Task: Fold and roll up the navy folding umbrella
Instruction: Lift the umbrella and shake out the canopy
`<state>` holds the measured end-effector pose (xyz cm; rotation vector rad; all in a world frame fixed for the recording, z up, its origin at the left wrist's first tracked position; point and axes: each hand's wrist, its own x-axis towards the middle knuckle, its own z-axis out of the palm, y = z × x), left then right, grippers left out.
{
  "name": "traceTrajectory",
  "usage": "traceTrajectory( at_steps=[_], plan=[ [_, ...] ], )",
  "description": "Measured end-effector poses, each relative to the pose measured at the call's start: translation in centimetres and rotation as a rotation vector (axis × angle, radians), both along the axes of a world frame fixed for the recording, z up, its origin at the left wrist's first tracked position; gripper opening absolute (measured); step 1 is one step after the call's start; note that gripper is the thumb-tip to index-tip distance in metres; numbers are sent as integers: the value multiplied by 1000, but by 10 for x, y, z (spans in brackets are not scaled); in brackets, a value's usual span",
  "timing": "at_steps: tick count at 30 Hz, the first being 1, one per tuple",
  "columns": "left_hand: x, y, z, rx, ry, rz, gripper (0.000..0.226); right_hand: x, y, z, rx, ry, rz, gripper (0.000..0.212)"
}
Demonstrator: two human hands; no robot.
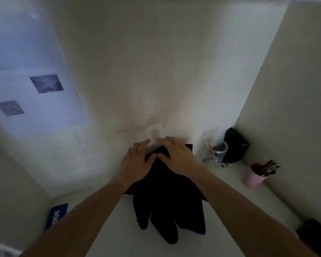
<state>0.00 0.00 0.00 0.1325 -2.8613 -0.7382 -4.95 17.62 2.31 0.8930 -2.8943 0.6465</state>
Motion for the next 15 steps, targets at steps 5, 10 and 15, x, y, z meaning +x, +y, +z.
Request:
traceTrajectory(
  at_steps=[5,10,15],
  plan=[
    [-26,-8,-59,-112,-32,-58,68,-13,-12,-47,103,215,48,40],
    [-5,-6,-107,-168,92,-128,46,34,33,-70,48,358,-14,27],
    [66,31,-150,-175,392,-323,43,133,103,-130,201,293,-122,39]
  ],
)
